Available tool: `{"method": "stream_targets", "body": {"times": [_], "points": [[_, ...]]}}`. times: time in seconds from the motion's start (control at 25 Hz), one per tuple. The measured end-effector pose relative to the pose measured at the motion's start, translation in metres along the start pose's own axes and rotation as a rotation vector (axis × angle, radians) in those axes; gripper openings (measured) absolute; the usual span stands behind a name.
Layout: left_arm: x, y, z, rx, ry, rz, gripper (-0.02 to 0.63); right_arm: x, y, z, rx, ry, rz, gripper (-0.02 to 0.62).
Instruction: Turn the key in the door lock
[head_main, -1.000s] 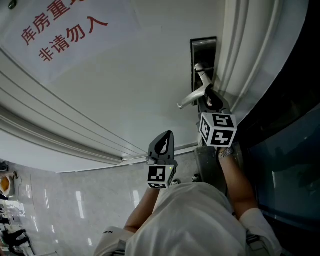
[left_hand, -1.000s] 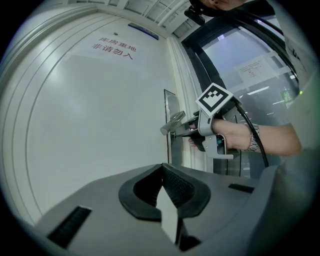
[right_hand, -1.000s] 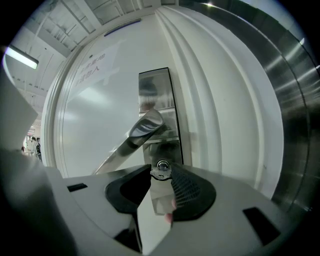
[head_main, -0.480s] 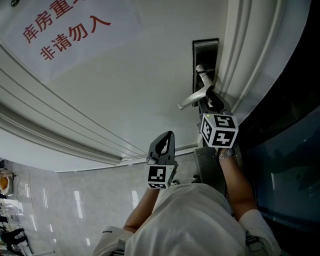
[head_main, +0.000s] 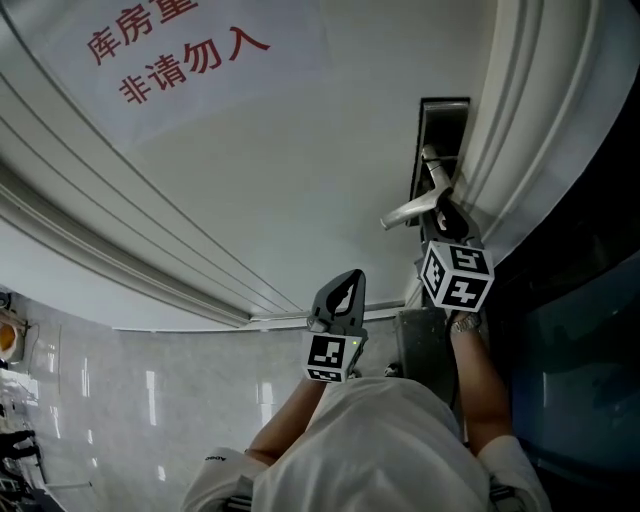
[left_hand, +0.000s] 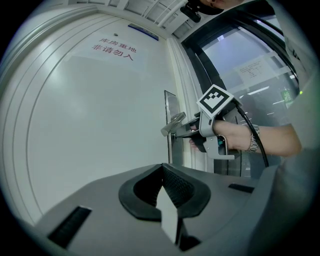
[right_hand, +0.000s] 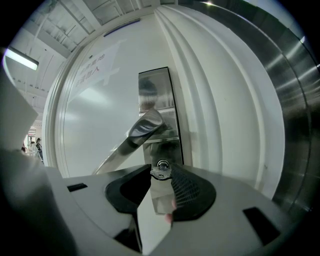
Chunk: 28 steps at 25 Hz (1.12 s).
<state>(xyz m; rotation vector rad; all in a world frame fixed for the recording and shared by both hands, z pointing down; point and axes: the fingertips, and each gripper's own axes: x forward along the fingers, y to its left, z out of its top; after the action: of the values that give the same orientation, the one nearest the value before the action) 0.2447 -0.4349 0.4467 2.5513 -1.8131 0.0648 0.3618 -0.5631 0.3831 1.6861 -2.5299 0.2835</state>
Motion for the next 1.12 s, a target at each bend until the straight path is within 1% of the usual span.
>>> {"method": "stream_targets", "body": {"times": [0.32, 0.52, 0.6, 0.76, 1.0, 1.04, 1.12], "points": [[-0.0055, 0.0056, -0.0009, 0.004, 0.004, 0.023, 0.008, -0.0013, 0.0013, 0.0009, -0.004, -0.001, 0.003, 0.118], [-0.0054, 0.003, -0.0026, -0.002, 0.006, 0.025, 0.008, -0.0006, 0.0016, 0.0, 0.045, 0.004, 0.023, 0.118], [-0.0046, 0.0019, -0.0024, -0.002, 0.006, 0.023, 0.009, -0.0009, 0.0004, -0.0001, 0.085, 0.002, 0.023, 0.118], [-0.0046, 0.0011, -0.0021, -0.001, 0.006, 0.019, 0.008, -0.0028, -0.002, 0.0, 0.238, -0.008, 0.031, 0.118], [-0.0043, 0.0014, -0.0048, 0.001, 0.014, 0.013, 0.008, -0.0048, -0.0056, -0.0001, 0.425, -0.003, 0.083, 0.115], [-0.0036, 0.0007, -0.0045, 0.002, 0.013, 0.011, 0.009, -0.0049, -0.0059, 0.0001, 0.431, -0.005, 0.09, 0.115], [-0.0019, -0.0009, -0.0032, 0.004, 0.009, 0.007, 0.008, -0.0047, -0.0051, 0.0009, 0.387, -0.016, 0.094, 0.115]]}}
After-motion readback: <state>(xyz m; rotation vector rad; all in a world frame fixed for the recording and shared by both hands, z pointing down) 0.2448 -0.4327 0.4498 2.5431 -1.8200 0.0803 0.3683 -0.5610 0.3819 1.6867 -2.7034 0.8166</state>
